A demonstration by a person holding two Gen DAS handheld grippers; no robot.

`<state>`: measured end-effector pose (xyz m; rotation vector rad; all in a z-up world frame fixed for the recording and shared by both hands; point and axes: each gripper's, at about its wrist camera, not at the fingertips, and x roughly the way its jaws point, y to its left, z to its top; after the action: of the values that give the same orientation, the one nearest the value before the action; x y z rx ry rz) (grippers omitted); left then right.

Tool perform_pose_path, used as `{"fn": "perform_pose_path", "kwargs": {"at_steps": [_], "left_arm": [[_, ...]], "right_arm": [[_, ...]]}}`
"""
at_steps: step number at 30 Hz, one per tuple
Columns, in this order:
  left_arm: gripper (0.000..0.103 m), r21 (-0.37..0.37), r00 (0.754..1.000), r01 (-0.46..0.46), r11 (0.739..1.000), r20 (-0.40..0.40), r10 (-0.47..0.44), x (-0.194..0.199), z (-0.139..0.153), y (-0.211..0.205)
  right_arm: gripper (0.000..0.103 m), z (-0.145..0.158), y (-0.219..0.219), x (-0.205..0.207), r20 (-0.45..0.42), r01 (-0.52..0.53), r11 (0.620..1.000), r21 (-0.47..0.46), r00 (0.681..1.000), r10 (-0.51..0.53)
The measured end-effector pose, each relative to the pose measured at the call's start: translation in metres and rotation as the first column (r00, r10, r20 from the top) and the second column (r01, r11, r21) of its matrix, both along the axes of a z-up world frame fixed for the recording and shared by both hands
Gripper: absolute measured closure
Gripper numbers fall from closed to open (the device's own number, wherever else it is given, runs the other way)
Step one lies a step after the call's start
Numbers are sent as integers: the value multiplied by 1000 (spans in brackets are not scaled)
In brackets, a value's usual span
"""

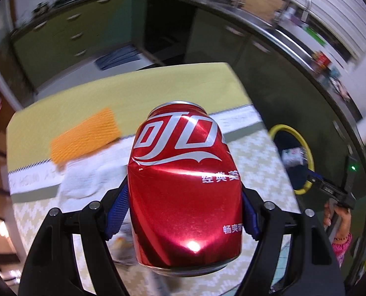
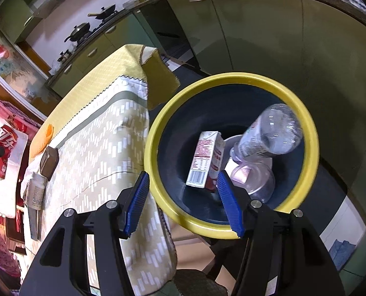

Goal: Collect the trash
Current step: 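Carry the cola can over the bin and open the left tool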

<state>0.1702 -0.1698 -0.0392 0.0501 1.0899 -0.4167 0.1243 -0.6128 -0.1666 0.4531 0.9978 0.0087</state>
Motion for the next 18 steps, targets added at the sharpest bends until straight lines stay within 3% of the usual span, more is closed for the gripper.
{"fn": "perform_pose_path", "kwargs": {"at_steps": [6, 14, 18], "left_arm": [[31, -46, 985, 170, 984, 10, -170, -8, 6, -77], [31, -64, 928, 370, 927, -24, -372, -10, -18, -206], [31, -61, 903, 422, 904, -54, -425, -9, -37, -258]], "right_arm": [[46, 9, -23, -25, 26, 50, 999, -18, 998, -50], [46, 13, -63, -67, 46, 138, 990, -30, 990, -137], [46, 7, -82, -84, 40, 178, 984, -10, 983, -178]]}}
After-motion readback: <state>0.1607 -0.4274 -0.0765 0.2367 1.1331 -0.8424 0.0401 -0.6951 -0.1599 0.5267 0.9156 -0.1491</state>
